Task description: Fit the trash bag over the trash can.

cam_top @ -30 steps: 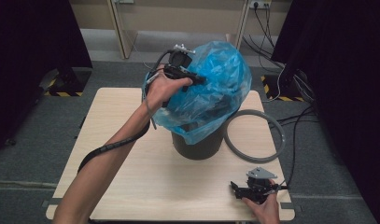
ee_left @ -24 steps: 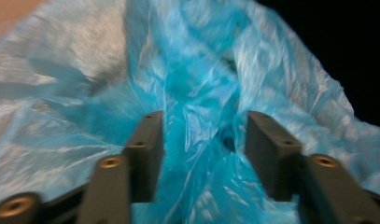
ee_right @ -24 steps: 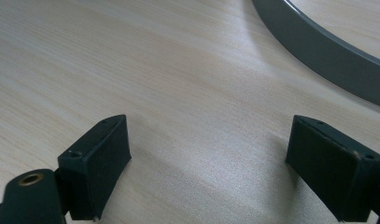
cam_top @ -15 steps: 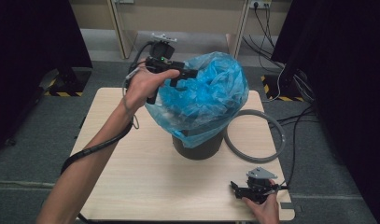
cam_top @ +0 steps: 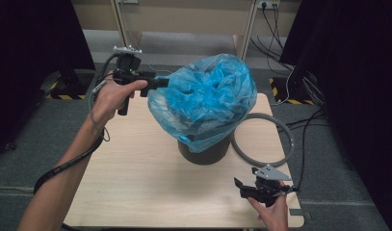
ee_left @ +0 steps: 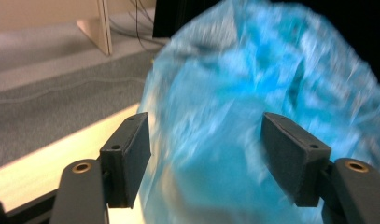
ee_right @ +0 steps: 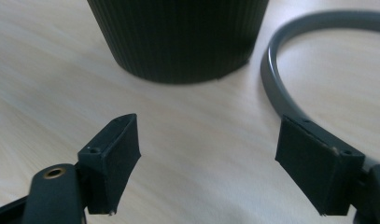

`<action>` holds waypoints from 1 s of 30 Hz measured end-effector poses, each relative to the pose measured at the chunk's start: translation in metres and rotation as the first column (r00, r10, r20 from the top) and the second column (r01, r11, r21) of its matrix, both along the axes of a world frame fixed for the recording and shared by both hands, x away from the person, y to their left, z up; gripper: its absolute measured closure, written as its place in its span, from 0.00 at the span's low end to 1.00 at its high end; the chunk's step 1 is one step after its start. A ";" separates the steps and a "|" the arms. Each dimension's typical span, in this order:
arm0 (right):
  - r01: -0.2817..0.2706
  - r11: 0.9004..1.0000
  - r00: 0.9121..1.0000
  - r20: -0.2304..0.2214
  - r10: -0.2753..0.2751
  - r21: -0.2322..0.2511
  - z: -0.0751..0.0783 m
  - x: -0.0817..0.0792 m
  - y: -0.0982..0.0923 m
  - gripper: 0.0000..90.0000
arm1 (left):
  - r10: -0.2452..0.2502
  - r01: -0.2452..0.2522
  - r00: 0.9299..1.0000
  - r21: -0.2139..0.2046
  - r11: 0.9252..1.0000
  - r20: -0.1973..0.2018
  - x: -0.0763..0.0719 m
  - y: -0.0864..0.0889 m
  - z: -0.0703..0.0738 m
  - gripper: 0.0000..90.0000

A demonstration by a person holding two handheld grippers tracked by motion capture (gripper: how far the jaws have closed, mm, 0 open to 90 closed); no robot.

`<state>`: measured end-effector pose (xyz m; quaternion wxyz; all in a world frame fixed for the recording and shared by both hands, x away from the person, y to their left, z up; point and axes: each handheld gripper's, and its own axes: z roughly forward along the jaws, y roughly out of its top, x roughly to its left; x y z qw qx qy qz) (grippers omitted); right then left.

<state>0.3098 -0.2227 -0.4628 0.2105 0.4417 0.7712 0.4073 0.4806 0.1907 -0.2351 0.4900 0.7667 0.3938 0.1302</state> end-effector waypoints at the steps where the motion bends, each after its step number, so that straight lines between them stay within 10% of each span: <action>1: -0.005 1.000 1.000 0.008 0.005 0.010 0.004 0.001 0.002 0.24 | -0.004 0.004 1.000 0.004 1.000 -0.007 -0.001 0.001 -0.005 0.38; 12: -0.060 0.997 0.994 0.091 0.054 0.056 0.043 0.013 0.024 0.24 | -0.126 0.125 0.992 -0.005 0.992 -0.026 -0.033 -0.023 -0.034 0.39; 23: -0.083 0.991 0.987 0.149 0.067 0.104 0.068 0.022 0.036 0.23 | -0.132 0.131 0.990 -0.030 0.991 -0.046 -0.037 -0.023 -0.039 0.34; 27: -0.098 0.989 0.982 0.170 0.079 0.108 0.073 0.035 0.044 0.40 | -0.133 0.131 0.989 -0.039 0.991 -0.058 -0.036 -0.016 -0.038 0.33; 30: -0.120 0.989 0.976 0.193 0.101 0.089 0.075 0.040 0.046 0.71 | -0.146 0.142 0.988 -0.088 0.986 -0.043 -0.037 -0.006 -0.033 0.31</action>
